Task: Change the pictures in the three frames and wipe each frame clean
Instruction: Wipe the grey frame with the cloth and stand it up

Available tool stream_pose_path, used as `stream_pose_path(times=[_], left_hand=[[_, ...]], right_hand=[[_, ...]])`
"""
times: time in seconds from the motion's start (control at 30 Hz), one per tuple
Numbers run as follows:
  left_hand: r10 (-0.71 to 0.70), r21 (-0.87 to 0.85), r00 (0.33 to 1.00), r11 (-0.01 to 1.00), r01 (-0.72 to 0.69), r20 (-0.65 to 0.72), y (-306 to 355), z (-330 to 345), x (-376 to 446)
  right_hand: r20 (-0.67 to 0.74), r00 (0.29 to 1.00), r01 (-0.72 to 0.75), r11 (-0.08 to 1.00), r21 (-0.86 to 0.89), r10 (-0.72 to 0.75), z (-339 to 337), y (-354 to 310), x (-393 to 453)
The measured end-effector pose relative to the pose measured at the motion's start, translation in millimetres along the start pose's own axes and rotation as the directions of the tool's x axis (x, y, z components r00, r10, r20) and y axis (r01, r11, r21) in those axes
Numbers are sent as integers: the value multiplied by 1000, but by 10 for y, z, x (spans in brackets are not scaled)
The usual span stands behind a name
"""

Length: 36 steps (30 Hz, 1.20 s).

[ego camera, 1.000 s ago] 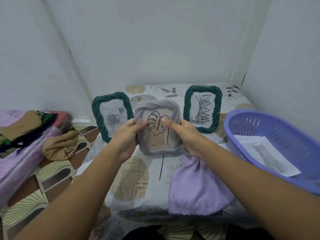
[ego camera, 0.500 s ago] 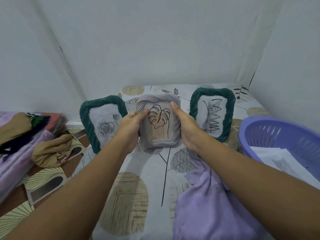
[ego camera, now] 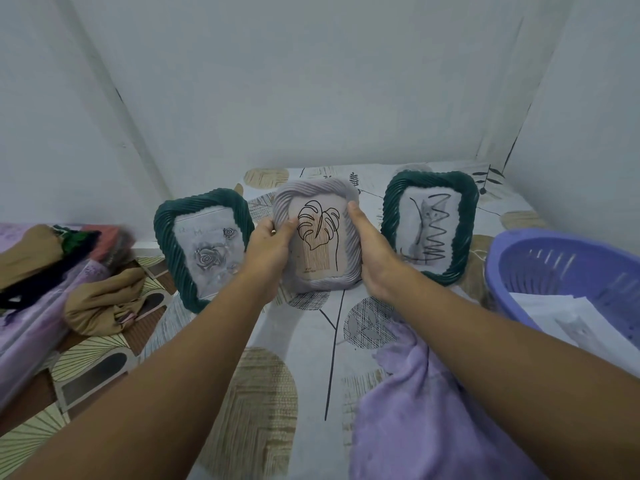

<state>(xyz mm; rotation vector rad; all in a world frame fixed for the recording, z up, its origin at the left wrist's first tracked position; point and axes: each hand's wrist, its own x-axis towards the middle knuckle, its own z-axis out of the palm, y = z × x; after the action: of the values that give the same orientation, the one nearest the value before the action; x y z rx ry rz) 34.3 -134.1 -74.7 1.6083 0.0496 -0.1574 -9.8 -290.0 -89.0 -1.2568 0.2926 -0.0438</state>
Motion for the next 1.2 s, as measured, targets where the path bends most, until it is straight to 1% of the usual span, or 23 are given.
stream_pose_path(times=[0.1,0.17,0.33,0.47,0.53,0.6,0.63,0.7,0.8,0.87,0.97,1.0,1.03,1.07,1.1,1.17,1.2], left_hand=[[36,25,999,999,-35,-27,-20,-20,-51],[83,80,995,994,-78,-63,-22,-28,-103],[257,255,962,940,-226,-96,11,-11,-252],[341,405,931,876,-262,-134,125,14,-392],[399,454,898,845,-282,-186,191,15,-465],[479,464,853,815,-346,-205,264,47,-544],[503,455,841,807,-376,-198,305,86,-586],[504,402,851,816,-415,-146,385,211,-674],[472,361,881,819,-446,16,470,469,-761],[422,374,899,819,-435,121,512,663,-769],[337,406,910,817,-410,242,565,953,-754],[309,415,912,818,-399,270,573,1044,-737],[276,433,918,817,-380,285,579,1125,-718],[245,452,925,817,-359,290,573,1195,-687],[208,473,936,819,-326,285,558,1254,-652],[145,519,950,809,-275,277,527,1349,-584],[121,545,953,797,-260,279,521,1384,-559]], right_hand=[[-26,1000,-13,999,-52,12,-53,110,39],[-61,998,-8,995,-96,3,-111,181,81],[-130,989,13,931,-366,-65,-81,8,-336],[-157,979,35,864,-502,-131,-165,-53,-513],[-154,974,57,832,-552,-168,-185,-72,-628],[-139,960,113,794,-597,-241,-210,-113,-733],[-132,949,148,773,-617,-287,-229,-153,-774],[-127,908,228,725,-650,-399,-297,-262,-818],[-145,793,324,611,-722,-591,-498,-462,-804],[-138,729,326,517,-791,-670,-672,-584,-771],[-163,677,234,420,-877,-717,-947,-698,-728],[-183,668,181,396,-900,-721,-1039,-719,-712],[-203,674,116,374,-920,-711,-1125,-735,-697],[-223,699,45,353,-934,-680,-1202,-746,-682],[-248,740,-31,337,-941,-625,-1264,-756,-670],[-309,818,-163,320,-933,-484,-1371,-753,-639],[-332,848,-207,320,-925,-413,-1412,-748,-621]])
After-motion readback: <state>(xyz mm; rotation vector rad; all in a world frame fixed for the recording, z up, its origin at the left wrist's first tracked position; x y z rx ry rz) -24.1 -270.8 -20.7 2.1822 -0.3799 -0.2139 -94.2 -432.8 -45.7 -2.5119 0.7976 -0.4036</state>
